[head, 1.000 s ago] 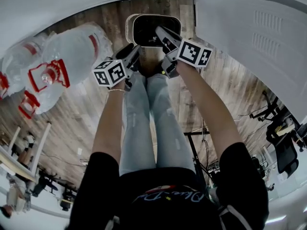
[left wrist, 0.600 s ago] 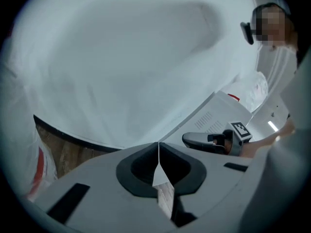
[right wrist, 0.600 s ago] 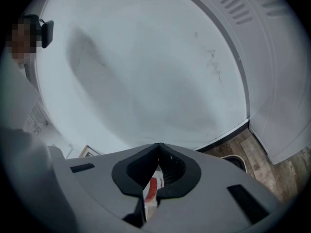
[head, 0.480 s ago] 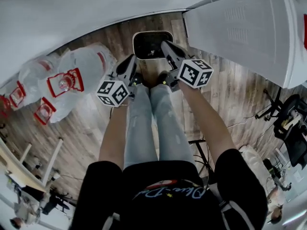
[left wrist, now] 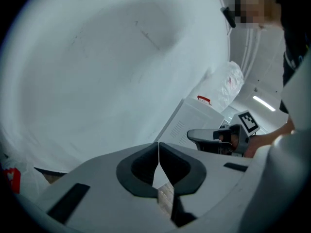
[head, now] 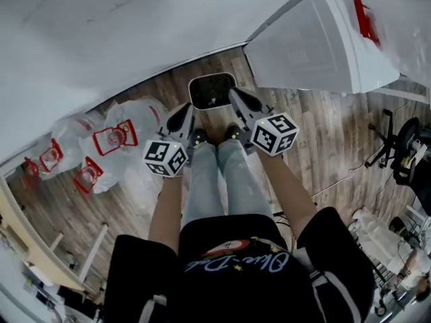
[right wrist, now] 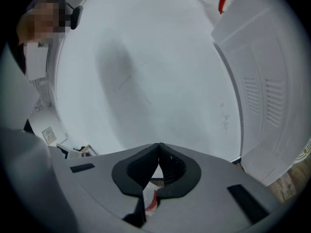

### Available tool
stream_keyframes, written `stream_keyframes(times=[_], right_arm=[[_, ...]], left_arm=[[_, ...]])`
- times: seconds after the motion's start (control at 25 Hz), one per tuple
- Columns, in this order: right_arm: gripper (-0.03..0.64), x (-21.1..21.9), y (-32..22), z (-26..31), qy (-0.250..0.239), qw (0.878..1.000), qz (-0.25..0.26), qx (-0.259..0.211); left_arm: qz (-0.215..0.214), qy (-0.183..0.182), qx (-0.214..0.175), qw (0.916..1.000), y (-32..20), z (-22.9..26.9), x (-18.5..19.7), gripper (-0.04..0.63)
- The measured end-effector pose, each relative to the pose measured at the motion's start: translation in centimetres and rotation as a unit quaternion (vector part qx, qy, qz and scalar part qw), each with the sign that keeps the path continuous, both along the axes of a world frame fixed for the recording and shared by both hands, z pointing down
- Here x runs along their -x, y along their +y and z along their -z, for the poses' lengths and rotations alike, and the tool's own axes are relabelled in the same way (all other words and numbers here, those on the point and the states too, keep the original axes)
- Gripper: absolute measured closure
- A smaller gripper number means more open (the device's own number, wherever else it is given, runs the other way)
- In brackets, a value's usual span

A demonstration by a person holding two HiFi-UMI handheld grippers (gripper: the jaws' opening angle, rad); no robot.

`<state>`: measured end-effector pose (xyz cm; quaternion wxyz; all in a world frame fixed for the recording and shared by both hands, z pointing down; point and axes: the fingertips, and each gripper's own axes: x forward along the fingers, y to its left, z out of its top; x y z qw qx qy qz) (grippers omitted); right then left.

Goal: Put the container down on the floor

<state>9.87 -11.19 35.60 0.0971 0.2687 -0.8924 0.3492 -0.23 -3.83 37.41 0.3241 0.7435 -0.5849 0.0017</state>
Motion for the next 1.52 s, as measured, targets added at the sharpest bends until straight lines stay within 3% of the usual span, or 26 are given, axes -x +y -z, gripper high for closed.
stream_keyframes(times=[0.48, 0.64, 0.8, 1.16, 1.52], right_arm=[[0.617, -1.1, 1.9, 15.5, -0.024, 0.992, -0.018, -0.12], [0.617, -1.6, 2.8, 18.3, -0.012, 0.991, -0.015, -0.132], [0.617, -1.9, 3.5, 21.9, -0.033, 0.986, -0.02, -0.162], [0.617, -2.0, 5.2, 28.9, -0.046, 0.971, -0.011, -0.236], [0.617, -2.8, 5.9, 29.7, -0.024, 0.969, -0.018, -0.245]], left_arm=[[-0.035, -0.047, -0.056, 0.9967, 1.1, 14.2, -0.6, 0.589], [-0.074, -0.085, -0.087, 0.9898, 1.3, 18.6, -2.3, 0.589], [-0.105, -0.114, -0.122, 0.9803, 1.6, 22.4, -3.4, 0.589], [-0.134, -0.102, -0.19, 0.9673, 2.6, 29.4, -4.7, 0.589], [-0.141, -0.087, -0.2, 0.9655, 3.0, 30.0, -5.5, 0.589]])
